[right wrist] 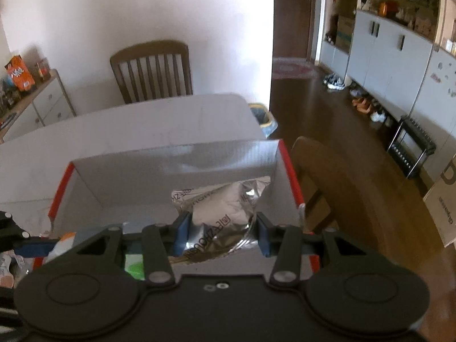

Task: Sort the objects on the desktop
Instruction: 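Open right gripper to drop foil bag while left gripper releases plastic bag into box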

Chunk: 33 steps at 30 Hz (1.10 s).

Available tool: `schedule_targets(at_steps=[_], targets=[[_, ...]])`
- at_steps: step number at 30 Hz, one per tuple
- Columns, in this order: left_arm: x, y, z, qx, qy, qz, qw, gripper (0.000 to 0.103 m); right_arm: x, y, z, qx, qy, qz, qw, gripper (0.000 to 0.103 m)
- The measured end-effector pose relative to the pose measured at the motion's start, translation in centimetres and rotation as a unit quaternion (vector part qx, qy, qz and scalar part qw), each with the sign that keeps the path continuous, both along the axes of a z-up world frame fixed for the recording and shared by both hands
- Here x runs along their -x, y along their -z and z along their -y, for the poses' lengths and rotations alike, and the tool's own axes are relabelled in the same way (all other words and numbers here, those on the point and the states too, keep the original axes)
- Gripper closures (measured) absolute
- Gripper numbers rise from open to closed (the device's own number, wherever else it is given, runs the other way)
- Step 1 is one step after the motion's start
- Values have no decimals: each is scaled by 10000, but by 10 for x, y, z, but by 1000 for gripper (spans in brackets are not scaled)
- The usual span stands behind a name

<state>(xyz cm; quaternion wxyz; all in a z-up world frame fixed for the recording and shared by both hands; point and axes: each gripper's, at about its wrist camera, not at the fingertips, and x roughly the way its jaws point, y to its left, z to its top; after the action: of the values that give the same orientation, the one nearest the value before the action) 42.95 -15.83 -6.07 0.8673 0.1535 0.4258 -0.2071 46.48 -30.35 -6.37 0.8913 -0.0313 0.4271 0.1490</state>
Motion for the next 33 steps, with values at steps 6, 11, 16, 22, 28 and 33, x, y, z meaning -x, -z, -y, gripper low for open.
schedule_targets(at_steps=[6, 11, 16, 22, 28, 33], targets=[[-8, 11, 11, -185, 117, -192, 9996, 73, -13, 12, -11, 52, -182, -211, 9996, 56], [-13, 17, 16, -275, 155, -288, 9991, 73, -21, 23, -15, 53, -217, -521, 9984, 56], [-19, 22, 19, -287, 124, -365, 9988, 73, -26, 33, -15, 122, -157, -746, 9970, 56], [-25, 26, 22, -337, 122, -436, 9984, 73, -31, 42, -14, 169, -131, -876, 9959, 56], [-26, 28, 23, -333, 131, -459, 9983, 73, -32, 51, -15, 202, -133, -981, 9949, 56], [-26, 29, 25, -367, 151, -477, 9981, 73, -35, 59, -17, 247, -110, -1080, 9938, 55]])
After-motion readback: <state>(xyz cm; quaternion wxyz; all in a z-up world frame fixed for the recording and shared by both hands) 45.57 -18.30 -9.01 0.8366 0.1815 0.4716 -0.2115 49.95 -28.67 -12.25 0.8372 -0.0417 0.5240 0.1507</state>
